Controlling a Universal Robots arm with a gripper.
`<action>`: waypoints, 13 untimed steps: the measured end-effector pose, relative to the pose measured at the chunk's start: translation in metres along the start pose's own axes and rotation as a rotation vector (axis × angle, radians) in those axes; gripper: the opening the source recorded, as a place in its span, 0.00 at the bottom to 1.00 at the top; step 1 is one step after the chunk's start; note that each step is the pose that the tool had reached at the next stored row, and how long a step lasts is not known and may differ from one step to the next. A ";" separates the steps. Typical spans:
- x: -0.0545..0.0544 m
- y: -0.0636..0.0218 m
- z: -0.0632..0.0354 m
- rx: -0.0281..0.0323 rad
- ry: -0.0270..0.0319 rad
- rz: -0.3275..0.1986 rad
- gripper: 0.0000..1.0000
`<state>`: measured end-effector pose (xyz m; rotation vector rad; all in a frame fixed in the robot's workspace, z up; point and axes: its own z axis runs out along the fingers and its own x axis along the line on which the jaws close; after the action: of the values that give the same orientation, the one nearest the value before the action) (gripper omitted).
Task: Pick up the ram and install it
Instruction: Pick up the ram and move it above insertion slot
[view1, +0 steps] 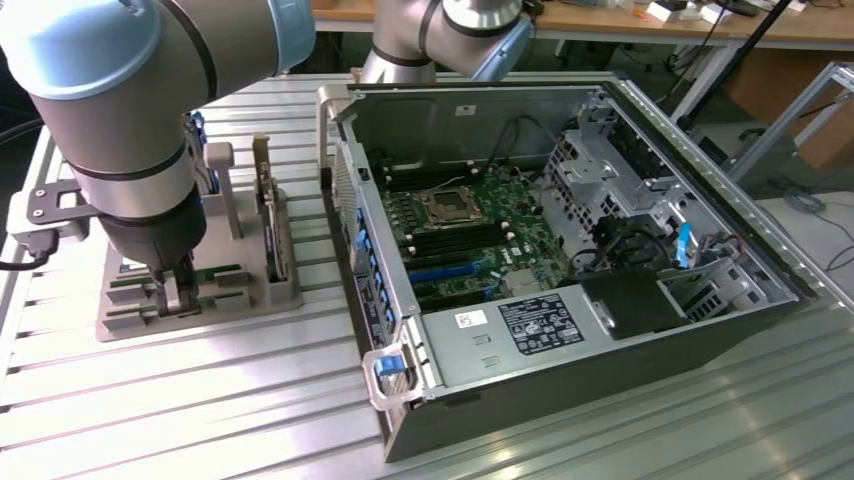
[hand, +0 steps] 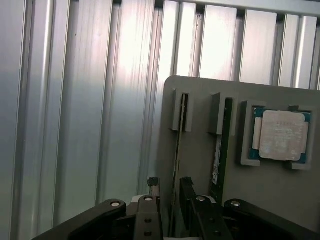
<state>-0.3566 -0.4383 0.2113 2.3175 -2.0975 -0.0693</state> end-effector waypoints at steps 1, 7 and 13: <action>0.000 0.0000 0.0001 -0.0001 0.0001 -0.003 0.30; -0.004 0.0033 0.0015 -0.0005 0.0009 -0.021 0.30; -0.009 0.0028 0.0019 -0.0005 0.0009 -0.021 0.30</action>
<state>-0.3604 -0.4294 0.2097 2.3388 -2.0730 -0.0690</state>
